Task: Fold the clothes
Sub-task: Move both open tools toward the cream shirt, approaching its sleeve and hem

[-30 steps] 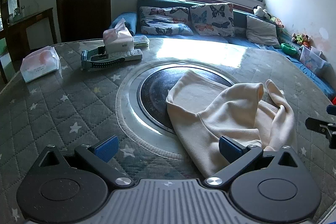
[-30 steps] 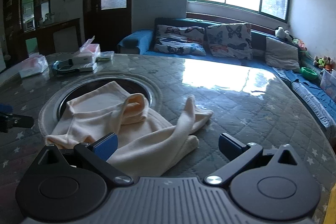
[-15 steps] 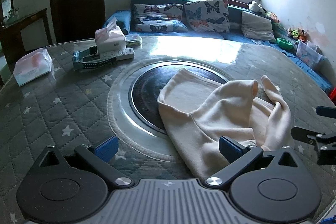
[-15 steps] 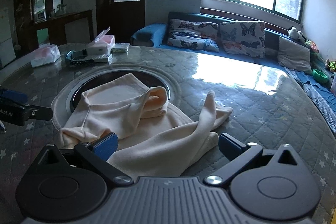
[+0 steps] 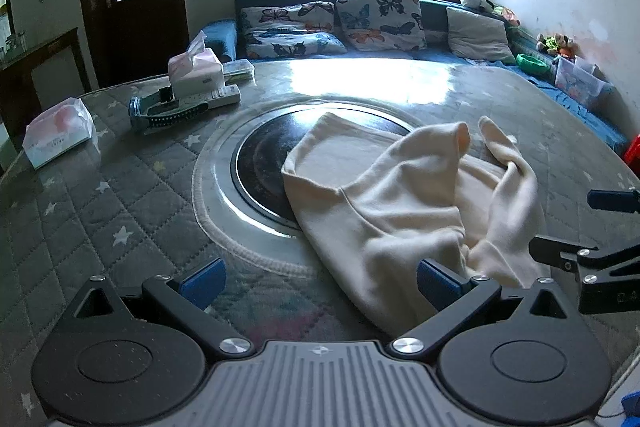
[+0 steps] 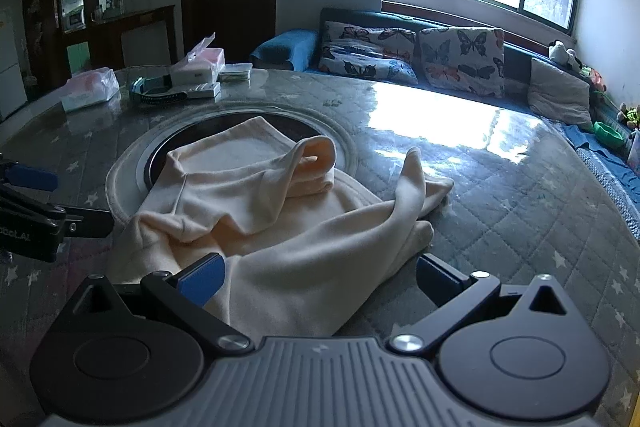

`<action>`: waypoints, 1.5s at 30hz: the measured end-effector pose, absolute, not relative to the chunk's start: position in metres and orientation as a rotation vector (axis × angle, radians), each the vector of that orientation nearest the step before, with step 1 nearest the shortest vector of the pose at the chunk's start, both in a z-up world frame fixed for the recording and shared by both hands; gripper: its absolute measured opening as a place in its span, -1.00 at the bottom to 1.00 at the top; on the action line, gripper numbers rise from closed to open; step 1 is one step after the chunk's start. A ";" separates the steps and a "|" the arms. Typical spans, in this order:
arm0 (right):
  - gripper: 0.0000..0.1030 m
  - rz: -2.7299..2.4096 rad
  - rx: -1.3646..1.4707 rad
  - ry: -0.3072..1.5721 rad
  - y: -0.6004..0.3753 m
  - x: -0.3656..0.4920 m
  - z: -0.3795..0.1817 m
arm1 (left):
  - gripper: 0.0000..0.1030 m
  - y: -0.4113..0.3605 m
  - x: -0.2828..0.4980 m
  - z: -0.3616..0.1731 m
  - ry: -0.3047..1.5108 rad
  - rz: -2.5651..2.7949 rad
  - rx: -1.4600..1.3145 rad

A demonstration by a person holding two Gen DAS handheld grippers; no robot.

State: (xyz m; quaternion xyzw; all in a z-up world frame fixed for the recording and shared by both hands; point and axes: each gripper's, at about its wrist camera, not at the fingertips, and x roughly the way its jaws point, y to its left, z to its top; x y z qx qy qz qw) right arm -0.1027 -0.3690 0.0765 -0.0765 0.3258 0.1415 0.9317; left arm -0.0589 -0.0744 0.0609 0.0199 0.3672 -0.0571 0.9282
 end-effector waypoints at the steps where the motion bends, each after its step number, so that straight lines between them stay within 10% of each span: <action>1: 1.00 0.292 -0.154 0.666 -0.369 -0.105 0.076 | 1.00 -0.075 -0.062 0.060 0.752 -0.117 0.048; 45: 0.99 0.308 -0.135 0.655 -0.376 -0.179 0.066 | 1.00 -0.100 -0.125 0.045 0.736 -0.135 0.174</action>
